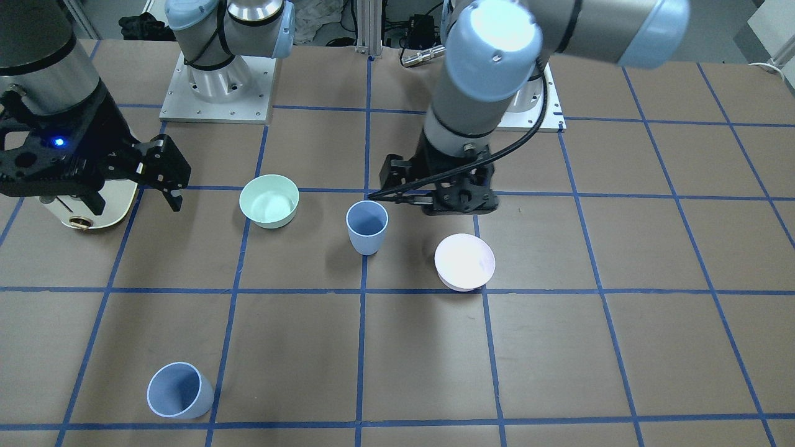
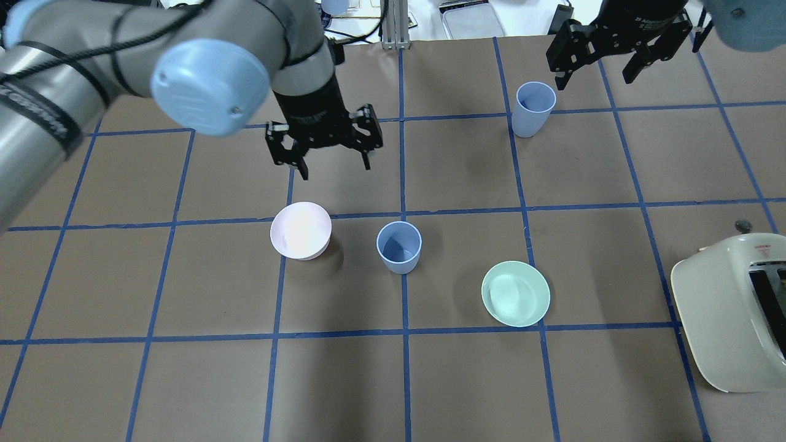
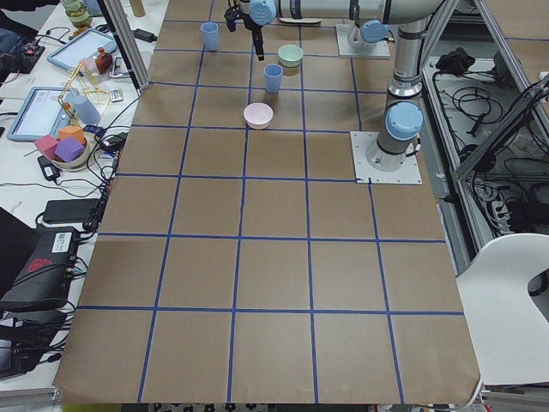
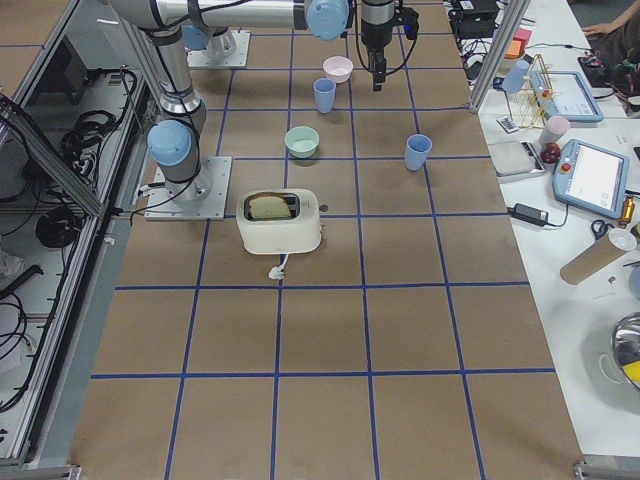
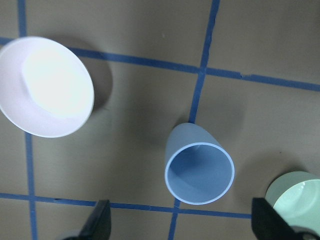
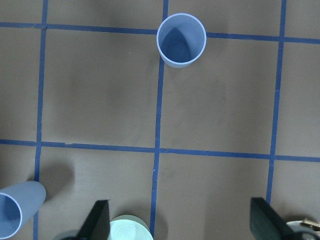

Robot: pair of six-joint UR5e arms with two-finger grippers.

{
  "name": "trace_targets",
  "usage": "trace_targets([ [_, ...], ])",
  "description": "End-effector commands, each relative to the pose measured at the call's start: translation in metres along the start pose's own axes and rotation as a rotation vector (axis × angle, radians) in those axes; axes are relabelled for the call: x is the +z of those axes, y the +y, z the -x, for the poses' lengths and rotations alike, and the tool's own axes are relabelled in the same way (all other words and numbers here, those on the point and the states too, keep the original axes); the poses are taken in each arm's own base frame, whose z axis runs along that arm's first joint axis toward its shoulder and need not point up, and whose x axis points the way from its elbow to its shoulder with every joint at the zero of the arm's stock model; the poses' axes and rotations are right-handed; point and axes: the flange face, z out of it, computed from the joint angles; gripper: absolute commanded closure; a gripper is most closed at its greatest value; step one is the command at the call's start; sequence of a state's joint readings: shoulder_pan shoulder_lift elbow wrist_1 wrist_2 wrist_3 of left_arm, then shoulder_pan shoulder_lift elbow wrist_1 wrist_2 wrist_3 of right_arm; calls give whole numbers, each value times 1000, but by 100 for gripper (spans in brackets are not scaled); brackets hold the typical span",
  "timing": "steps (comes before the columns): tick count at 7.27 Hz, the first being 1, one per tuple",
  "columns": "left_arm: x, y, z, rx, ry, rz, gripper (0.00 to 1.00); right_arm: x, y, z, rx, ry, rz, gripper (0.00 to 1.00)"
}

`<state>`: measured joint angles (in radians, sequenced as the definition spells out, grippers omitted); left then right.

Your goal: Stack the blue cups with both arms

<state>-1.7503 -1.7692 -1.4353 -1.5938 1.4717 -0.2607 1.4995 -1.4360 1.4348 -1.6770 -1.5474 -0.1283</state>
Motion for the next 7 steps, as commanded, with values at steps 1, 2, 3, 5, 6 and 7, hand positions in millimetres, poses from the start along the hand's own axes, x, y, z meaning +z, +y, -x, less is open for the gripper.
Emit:
trace_targets([
  [1, -93, 19, 66, 25, 15, -128, 0, 27, -55, -26, 36, 14, -51, 0],
  [2, -101, 36, 69, 54, 4, -144, 0, 48, -99, -40, 45, 16, -47, 0],
  [3, -76, 46, 79, 44, -39, -129, 0, 73, -138, -57, 60, 12, -41, 0],
  [5, -63, 50, 84, 46, -39, -231, 0, 149, -169, -66, 64, -3, 29, 0],
  [6, -66, 52, 84, 55, -38, -231, 0, 177, -174, -68, 66, -3, 51, 0],
  [7, -66, 49, 87, 50, -40, -230, 0, 196, -173, -68, 64, -13, 78, 0],
])
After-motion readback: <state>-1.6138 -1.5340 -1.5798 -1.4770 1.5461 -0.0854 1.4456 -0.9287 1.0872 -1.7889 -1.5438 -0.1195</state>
